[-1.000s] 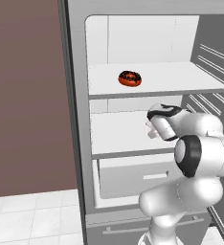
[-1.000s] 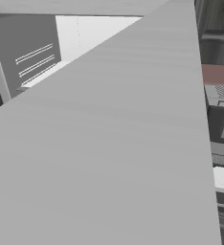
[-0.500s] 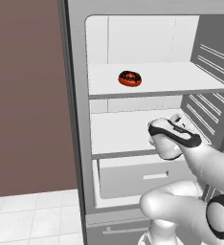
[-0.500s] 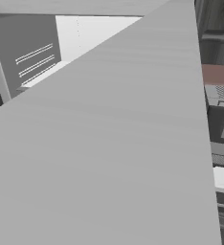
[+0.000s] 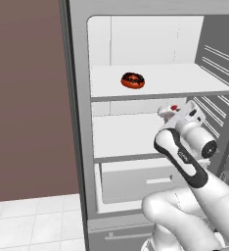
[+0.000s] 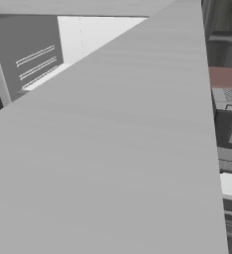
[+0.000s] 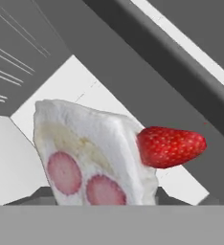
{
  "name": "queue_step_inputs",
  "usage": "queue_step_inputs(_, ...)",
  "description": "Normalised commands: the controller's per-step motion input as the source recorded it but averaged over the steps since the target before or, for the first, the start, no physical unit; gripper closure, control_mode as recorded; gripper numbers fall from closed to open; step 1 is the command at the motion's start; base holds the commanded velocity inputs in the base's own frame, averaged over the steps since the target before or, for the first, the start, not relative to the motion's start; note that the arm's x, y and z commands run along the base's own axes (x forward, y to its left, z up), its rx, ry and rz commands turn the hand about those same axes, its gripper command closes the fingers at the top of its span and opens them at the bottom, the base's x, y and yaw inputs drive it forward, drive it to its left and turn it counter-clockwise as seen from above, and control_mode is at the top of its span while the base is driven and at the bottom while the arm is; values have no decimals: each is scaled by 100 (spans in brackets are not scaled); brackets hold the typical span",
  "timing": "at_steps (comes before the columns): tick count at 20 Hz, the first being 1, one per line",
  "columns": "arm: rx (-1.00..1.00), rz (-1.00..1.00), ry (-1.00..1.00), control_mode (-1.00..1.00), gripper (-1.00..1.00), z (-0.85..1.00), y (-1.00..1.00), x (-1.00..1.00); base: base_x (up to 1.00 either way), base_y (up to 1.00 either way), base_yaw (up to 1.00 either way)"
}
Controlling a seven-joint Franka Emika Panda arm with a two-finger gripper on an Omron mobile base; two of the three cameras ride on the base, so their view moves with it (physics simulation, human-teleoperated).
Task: Take the donut and cake from the fridge and place them on the empty tray on the dining counter.
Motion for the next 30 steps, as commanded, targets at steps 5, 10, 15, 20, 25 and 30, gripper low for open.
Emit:
queue_step_inputs(5,-9,0,10,-100,100,24,10,-90,0,0,0)
queue_step_inputs(10,-8,0,20,-100,100,32,6,-67,0,0,0)
queue_step_inputs(15,-6,0,18,-100,100,39,11,-56,0,0,0)
queue_step_inputs(20,-14,0,13,-100,100,10,39,-66,0,0,0)
queue_step_inputs(25,-15,0,4,-100,100,10,37,-52,0,0,0)
queue_step_inputs(30,-5,0,-3,-100,100,3,8,-52,0,0,0)
